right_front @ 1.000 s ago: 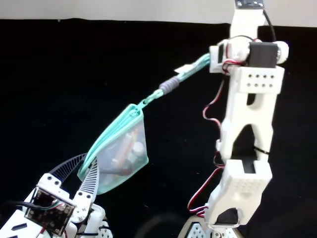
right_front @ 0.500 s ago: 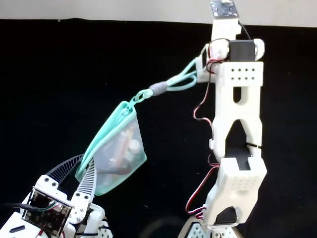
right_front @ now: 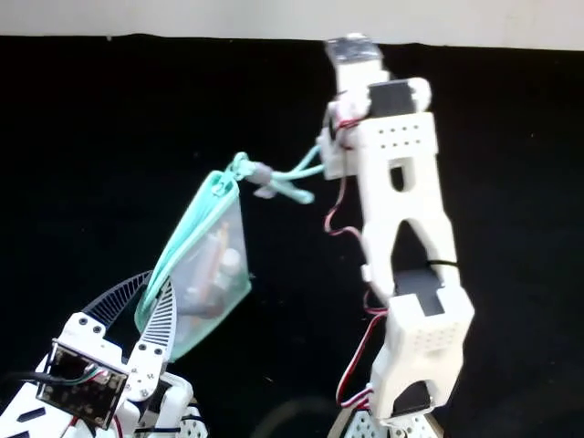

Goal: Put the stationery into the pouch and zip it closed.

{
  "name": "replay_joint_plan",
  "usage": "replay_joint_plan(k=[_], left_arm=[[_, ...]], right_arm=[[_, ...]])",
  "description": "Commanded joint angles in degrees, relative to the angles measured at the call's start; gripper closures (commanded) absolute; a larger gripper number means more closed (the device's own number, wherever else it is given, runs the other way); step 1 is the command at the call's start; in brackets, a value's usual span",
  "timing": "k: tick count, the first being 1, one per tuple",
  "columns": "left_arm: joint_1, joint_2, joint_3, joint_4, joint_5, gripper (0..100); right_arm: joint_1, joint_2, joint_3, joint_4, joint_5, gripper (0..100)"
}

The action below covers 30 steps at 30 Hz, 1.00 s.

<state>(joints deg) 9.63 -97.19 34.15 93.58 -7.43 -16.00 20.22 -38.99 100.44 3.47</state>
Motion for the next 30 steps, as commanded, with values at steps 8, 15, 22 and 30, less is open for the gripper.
replay_joint_plan(k=[8,15,22,30], left_arm=[[-0.7,0.8,0.3,-8.2,-0.4,99],[-17.9,0.8,13.7,-22.4,-11.5,99],[-27.3,0.8,19.6,-34.0,-13.3,99],[-27.2,0.8,16.2,-36.8,-13.3,99]], right_arm=[[-4.3,-6.8,-0.1,0.7,0.1,76.7],[-3.5,-16.9,3.0,0.7,0.2,76.7],[-2.9,-23.9,14.9,0.6,0.2,76.7],[-2.9,-31.5,25.8,-0.5,0.5,76.7]])
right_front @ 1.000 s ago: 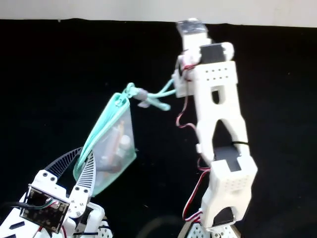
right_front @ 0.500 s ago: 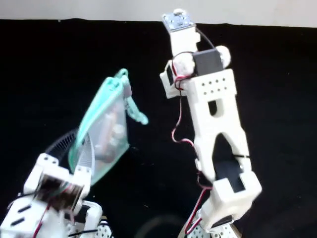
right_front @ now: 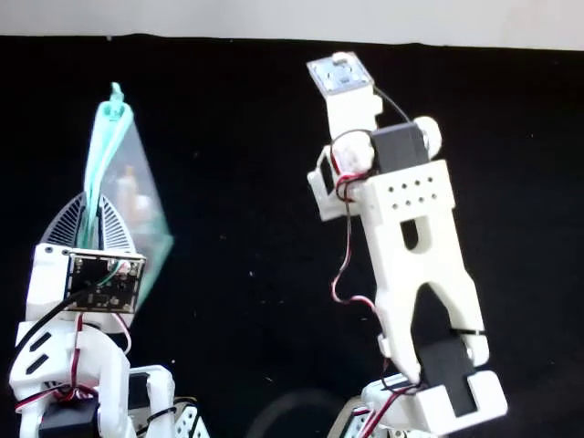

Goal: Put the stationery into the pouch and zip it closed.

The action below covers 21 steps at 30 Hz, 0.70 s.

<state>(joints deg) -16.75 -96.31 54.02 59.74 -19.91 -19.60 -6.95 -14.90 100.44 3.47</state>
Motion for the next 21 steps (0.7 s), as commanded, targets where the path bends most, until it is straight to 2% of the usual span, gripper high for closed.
replay_joint_plan(k=[1,6,8,10,16,21], left_arm=[[-0.8,0.0,-3.7,-3.0,-0.8,99],[-0.7,0.0,2.2,-2.5,-0.6,99],[1.4,0.0,6.8,-2.8,-0.4,99],[5.2,0.0,10.7,-2.8,0.0,99],[20.3,0.0,14.9,-3.3,9.8,99],[26.5,0.0,17.3,-3.8,13.0,99]], right_arm=[[0.7,-5.5,2.9,-1.1,0.5,76.7],[0.7,-11.3,10.5,-4.5,0.4,76.7],[0.7,-13.8,14.2,-5.8,0.4,76.7],[0.7,-16.5,17.8,-7.2,0.4,76.7],[0.7,-24.4,26.9,-10.4,0.3,76.7],[0.6,-27.6,32.3,-12.3,0.2,76.7]])
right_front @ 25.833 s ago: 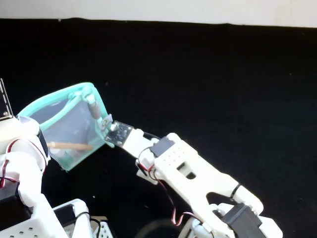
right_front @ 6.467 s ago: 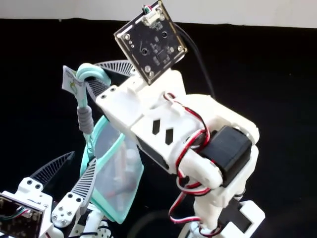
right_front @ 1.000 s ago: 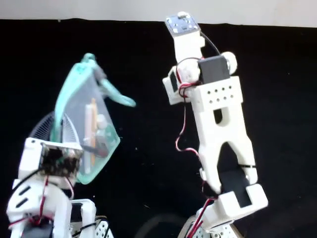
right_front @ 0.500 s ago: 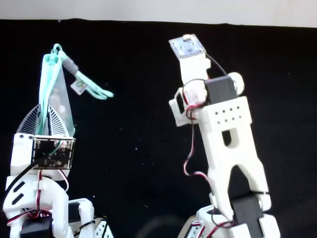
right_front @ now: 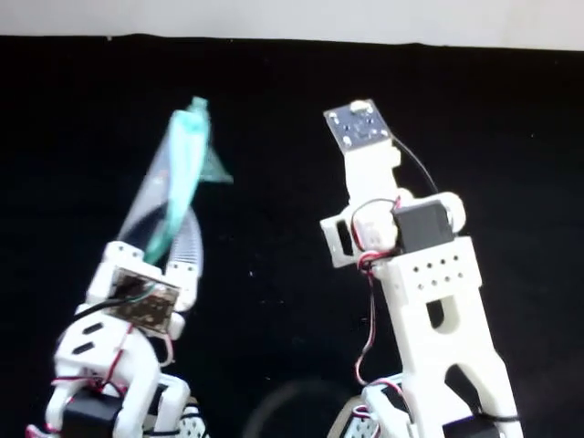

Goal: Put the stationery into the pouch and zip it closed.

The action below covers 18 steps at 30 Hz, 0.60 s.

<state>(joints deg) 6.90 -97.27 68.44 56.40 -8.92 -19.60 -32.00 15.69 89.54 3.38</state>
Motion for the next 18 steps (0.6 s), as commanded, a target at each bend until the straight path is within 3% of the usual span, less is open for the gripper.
replay_joint_plan(k=[1,7,12,18], left_arm=[[4.1,0.9,3.5,-1.6,2.0,99],[13.1,0.9,7.4,-6.2,3.6,99],[19.0,1.0,7.4,-3.8,5.1,88],[22.8,0.9,7.3,-2.1,6.9,87]], right_arm=[[0.6,-2.8,2.6,-1.5,0.3,76.7],[0.6,-3.3,6.3,-1.4,0.2,76.7],[0.6,-3.3,6.6,-1.4,0.2,76.7],[0.6,-3.0,6.6,-1.4,0.2,76.7]])
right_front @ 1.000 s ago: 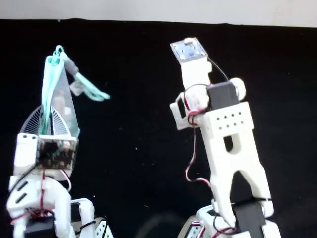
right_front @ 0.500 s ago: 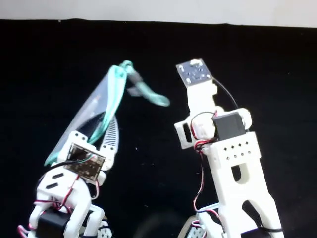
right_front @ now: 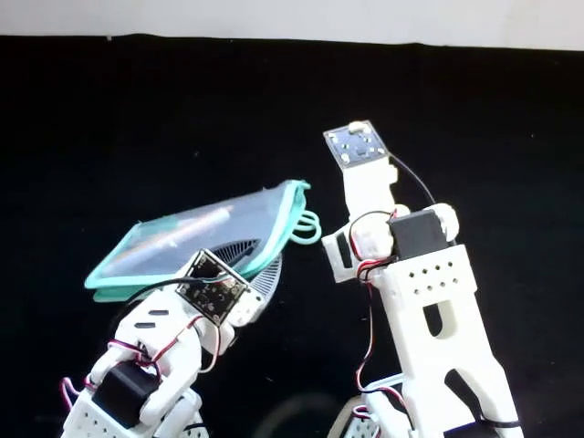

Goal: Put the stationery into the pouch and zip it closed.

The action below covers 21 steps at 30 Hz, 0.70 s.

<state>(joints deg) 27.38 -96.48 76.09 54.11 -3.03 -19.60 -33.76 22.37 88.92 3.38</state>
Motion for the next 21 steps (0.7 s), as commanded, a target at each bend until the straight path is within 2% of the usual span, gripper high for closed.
replay_joint_plan(k=[1,5,12,21], left_arm=[[2.9,0.1,-0.4,0.2,1.1,87],[5.4,0.1,-3.4,4.4,1.1,87],[8.6,0.1,-12.3,21.0,1.1,78],[8.9,0.0,-13.2,27.4,-1.3,77]], right_arm=[[0.6,-1.3,0.0,-0.7,0.2,76.7],[0.6,-1.0,0.0,-0.7,0.2,76.7],[0.6,-1.0,0.0,-0.7,0.2,76.7],[0.6,-1.0,0.0,-0.7,0.2,76.7]])
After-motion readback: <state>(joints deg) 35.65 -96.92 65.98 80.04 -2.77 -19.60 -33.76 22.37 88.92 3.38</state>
